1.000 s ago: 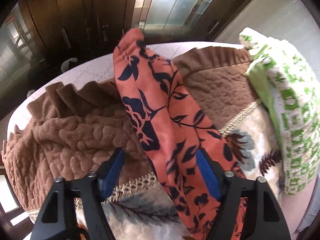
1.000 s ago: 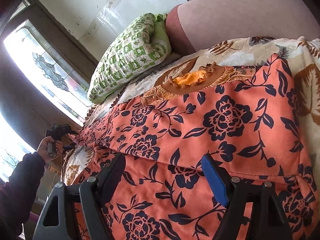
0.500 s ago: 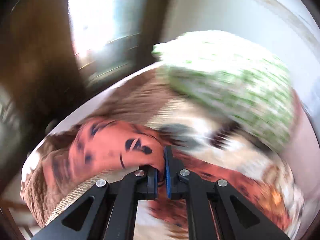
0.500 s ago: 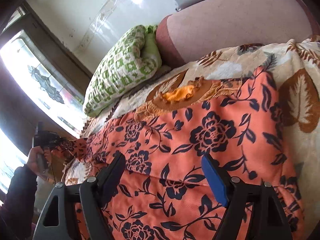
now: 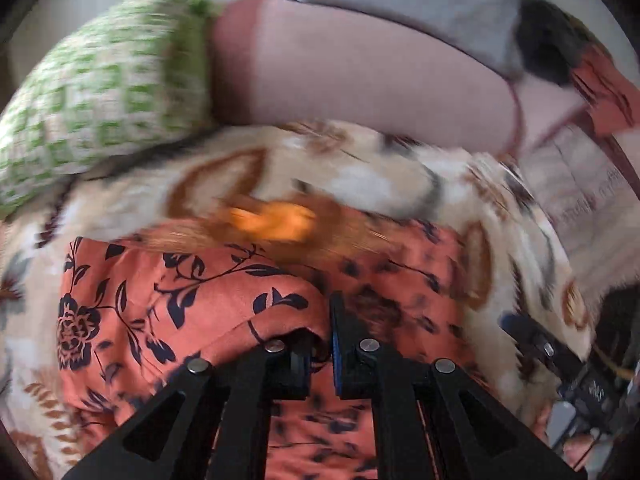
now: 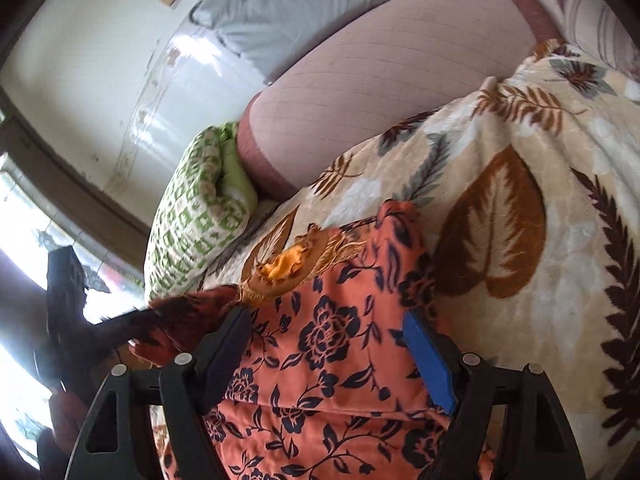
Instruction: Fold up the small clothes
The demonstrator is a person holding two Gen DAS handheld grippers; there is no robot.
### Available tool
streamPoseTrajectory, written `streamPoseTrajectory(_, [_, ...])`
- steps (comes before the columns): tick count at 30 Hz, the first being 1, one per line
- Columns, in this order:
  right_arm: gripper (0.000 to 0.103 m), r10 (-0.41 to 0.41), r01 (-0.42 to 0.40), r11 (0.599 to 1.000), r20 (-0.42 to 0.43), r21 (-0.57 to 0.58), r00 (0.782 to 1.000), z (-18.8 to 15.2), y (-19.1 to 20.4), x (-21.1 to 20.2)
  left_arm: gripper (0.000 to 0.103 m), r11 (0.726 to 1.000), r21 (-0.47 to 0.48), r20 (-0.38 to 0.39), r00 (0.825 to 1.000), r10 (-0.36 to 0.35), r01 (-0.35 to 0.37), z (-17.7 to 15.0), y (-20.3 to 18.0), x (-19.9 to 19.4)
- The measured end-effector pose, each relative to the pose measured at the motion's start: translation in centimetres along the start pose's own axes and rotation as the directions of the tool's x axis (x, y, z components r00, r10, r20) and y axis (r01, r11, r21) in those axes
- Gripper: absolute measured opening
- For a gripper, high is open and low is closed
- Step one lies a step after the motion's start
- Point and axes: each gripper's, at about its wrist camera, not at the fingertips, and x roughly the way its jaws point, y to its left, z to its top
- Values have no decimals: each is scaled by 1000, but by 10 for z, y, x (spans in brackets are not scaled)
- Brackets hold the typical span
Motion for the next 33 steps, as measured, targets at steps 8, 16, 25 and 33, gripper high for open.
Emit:
streamPoseTrajectory(8, [81, 80, -78, 991, -20, 105, 997, 10, -20, 2, 64, 988, -151, 242, 970, 12, 25, -27, 54, -55])
streamPoseTrajectory(16, [81, 48, -56, 996, -107, -67, 993, -20, 20, 28, 80, 953, -302, 365, 926, 96, 20, -76, 133, -64])
streamPoseTrajectory(25, [81, 66, -130, 946, -215, -298, 974, -67, 97, 53, 80, 882, -411, 123, 945, 303, -230, -74, 199, -6])
streamPoseTrajectory(33, [81, -215, 31, 835, -273, -550, 938, -133, 148, 118, 80, 842, -481, -5, 961, 277, -245, -85, 236, 21])
